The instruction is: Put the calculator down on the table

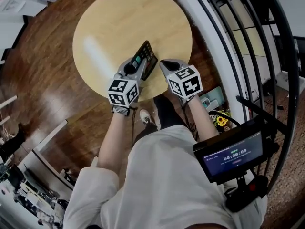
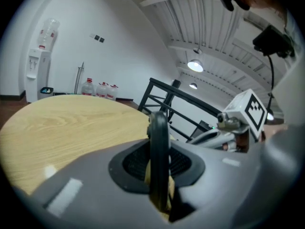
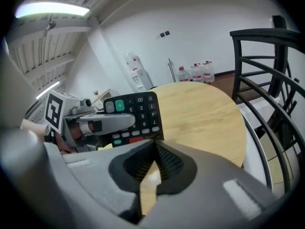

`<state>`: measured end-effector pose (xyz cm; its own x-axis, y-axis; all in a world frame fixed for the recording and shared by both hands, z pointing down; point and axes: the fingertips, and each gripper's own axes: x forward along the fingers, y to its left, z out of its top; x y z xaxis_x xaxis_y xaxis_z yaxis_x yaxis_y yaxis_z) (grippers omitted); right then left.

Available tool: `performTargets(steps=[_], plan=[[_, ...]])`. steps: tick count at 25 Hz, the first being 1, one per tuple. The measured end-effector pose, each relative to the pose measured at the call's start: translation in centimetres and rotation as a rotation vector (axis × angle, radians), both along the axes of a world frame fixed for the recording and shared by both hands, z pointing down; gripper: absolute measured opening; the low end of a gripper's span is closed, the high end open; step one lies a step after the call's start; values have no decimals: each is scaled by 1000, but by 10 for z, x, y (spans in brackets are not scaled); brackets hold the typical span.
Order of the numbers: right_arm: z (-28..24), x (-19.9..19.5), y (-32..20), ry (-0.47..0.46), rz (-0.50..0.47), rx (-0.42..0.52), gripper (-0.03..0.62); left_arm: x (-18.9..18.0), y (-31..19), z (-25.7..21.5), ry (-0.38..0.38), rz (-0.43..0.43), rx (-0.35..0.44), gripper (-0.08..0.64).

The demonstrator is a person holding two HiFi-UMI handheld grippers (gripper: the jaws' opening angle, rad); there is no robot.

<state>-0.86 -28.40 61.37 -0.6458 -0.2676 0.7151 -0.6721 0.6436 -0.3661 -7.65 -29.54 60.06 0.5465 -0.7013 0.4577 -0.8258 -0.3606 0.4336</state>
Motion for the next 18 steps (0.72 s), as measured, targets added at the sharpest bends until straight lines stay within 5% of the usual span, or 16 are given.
performTargets(steps=[10, 18], plan=[[37, -1, 16, 44, 10, -72, 2, 16, 1, 7, 47, 31, -18, 84], [42, -2, 13, 61, 41, -45, 3, 18, 2, 7, 117, 14, -38, 84]])
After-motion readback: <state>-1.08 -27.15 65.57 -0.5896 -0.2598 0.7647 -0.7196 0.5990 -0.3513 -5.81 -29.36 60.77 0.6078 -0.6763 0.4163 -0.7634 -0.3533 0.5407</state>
